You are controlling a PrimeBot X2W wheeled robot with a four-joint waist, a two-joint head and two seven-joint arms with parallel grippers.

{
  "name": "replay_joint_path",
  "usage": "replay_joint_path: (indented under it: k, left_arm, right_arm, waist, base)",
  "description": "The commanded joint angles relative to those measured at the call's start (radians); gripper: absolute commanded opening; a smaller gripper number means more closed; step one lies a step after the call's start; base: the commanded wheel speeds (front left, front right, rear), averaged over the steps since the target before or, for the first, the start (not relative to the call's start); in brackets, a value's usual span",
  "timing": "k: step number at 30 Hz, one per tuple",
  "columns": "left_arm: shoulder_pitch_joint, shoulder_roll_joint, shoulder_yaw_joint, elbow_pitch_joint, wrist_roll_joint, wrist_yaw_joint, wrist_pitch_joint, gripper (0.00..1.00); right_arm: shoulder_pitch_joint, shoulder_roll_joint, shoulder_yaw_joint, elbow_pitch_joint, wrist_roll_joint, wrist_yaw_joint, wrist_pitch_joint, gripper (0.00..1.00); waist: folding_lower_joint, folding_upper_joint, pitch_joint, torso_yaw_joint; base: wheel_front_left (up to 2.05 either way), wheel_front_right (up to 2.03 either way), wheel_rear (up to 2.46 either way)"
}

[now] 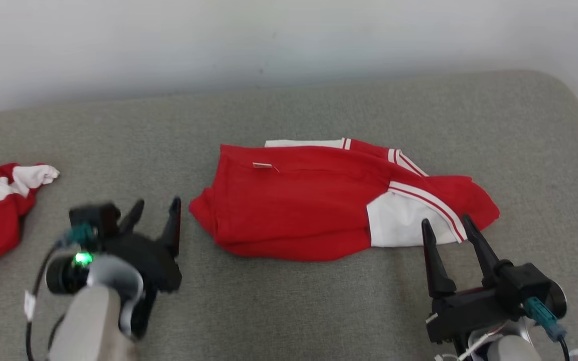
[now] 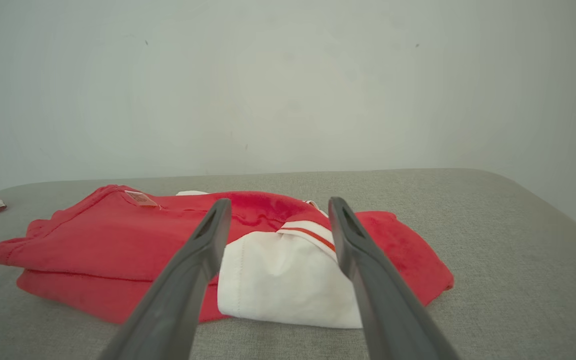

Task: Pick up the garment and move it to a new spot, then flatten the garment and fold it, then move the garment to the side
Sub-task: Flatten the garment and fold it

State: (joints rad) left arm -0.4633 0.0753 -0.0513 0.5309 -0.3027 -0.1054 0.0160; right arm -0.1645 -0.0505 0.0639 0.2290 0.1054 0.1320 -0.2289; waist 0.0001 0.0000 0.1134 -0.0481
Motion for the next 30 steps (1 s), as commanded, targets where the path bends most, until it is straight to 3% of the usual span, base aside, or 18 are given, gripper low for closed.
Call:
replay_joint_path:
  k: [1,14,26,27,28,30]
  left_arm:
    - [-0.051,0.005,0.0,0.03,-0.01,0.006,0.037,1.0]
    - [-0.381,0.015,-0.011,0.242,-0.051,0.026,0.283,1.0]
    - [-0.429,0.012,-0.051,0.29,-0.032,0.034,0.277,1.0]
    - [-0.429,0.012,-0.054,0.29,-0.03,0.036,0.268,0.91]
    - [-0.429,0.012,-0.054,0.29,-0.03,0.036,0.268,0.91]
    - [-0.425,0.01,-0.059,0.293,-0.031,0.034,0.258,0.41]
  right_arm:
    - [-0.021,0.001,0.012,0.001,0.005,-0.003,-0.004,1.0]
    - [-0.102,0.001,0.078,0.029,0.049,-0.003,-0.029,1.0]
    - [-0.119,0.001,0.078,0.056,0.059,-0.003,-0.036,1.0]
    - [-0.118,0.001,0.079,0.058,0.058,-0.003,-0.036,1.0]
    - [-0.118,0.001,0.079,0.058,0.058,-0.003,-0.036,1.0]
    - [-0.115,0.001,0.078,0.06,0.057,-0.003,-0.037,1.0]
  waist:
    - [-0.0001,0.0,0.065,-0.051]
    - [-0.0001,0.0,0.195,-0.147]
    - [-0.0001,0.0,0.182,-0.147]
    - [-0.0001,0.0,0.18,-0.145]
    - [-0.0001,0.0,0.18,-0.145]
    - [-0.0001,0.0,0.173,-0.141]
  base:
    - [0.0,0.0,0.0]
    - [0.0,0.0,0.0]
    - [0.0,0.0,0.0]
    - [0.0,0.0,0.0]
    - [0.0,0.0,0.0]
    - [0.0,0.0,0.0]
